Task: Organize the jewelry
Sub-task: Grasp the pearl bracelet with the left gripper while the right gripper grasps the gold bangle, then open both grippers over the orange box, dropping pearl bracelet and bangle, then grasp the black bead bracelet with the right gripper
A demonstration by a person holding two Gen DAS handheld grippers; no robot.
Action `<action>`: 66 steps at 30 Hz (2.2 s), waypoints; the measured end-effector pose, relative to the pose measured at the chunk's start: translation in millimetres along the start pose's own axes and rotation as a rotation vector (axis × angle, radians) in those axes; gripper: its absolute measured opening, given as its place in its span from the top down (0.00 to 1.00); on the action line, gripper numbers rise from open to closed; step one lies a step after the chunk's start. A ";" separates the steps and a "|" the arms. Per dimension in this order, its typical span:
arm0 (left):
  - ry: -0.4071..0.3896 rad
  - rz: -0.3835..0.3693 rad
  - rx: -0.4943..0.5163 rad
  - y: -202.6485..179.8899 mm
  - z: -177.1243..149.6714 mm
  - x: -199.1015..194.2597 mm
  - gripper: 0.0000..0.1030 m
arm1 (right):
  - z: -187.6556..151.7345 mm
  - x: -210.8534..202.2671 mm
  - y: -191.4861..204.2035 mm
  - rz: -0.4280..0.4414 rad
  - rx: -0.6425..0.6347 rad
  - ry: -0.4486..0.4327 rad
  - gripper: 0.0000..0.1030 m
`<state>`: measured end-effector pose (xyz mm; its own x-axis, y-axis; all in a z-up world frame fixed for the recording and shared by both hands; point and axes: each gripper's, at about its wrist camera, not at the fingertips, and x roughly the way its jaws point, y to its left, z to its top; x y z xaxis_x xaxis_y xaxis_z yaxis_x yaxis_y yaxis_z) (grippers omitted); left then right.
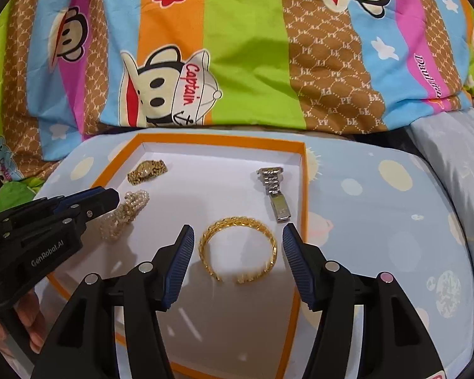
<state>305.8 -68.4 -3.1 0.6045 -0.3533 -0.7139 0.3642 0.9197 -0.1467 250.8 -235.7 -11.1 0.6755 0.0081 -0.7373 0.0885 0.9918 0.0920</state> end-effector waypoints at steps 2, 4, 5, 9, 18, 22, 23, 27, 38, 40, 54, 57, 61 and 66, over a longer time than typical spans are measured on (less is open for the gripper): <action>-0.024 -0.016 -0.032 8.2 2.1 -18.5 0.82 | 1.0 -21.2 -5.4 0.012 0.016 -0.033 0.44; -0.048 -0.018 -0.039 13.6 2.1 -37.5 0.81 | -0.9 -48.2 -11.9 0.013 0.032 -0.067 0.43; -0.066 -0.010 -0.038 16.8 -0.1 -51.4 0.80 | -2.9 -59.3 -14.9 0.013 0.041 -0.078 0.41; -0.105 -0.011 -0.033 26.1 -18.9 -100.7 0.71 | -27.3 -111.1 -27.3 0.046 0.089 -0.097 0.37; -0.023 -0.054 -0.041 27.0 -105.5 -148.1 0.68 | -122.5 -168.7 -15.4 -0.024 0.086 -0.134 0.36; -0.011 -0.050 -0.029 15.1 -140.1 -155.7 0.67 | -149.9 -169.4 -5.5 -0.029 0.085 -0.112 0.36; -0.005 -0.056 -0.031 11.9 -148.2 -157.1 0.67 | -155.2 -168.6 -4.2 -0.015 0.094 -0.102 0.36; 0.005 -0.045 -0.033 1.6 -168.2 -157.9 0.64 | -171.3 -163.7 3.9 0.024 0.116 -0.061 0.36; 0.068 0.010 0.045 -20.8 -190.9 -146.8 0.54 | -182.7 -156.1 30.1 0.014 0.048 -0.022 0.36; 0.077 0.009 0.042 -20.1 -192.2 -145.4 0.54 | -182.1 -155.9 27.5 0.016 0.061 -0.021 0.36; 0.083 0.022 0.050 -20.3 -194.6 -146.4 0.54 | -181.4 -153.2 22.5 0.017 0.085 -0.010 0.36; 0.081 0.014 0.048 -17.6 -197.2 -149.3 0.54 | -180.2 -156.3 20.2 0.028 0.098 -0.018 0.37; 0.082 0.002 0.045 -14.9 -201.0 -153.0 0.53 | -168.9 -160.3 17.7 0.072 0.128 -0.018 0.42; 0.081 -0.029 0.053 -14.3 -207.5 -159.2 0.53 | -151.2 -146.2 30.4 0.038 0.063 0.016 0.62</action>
<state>57.3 10.2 -29.5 0.5348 -0.3625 -0.7633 0.4190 0.8982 -0.1331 44.0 -187.5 -1.7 0.6678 0.0478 -0.7428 0.1098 0.9807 0.1618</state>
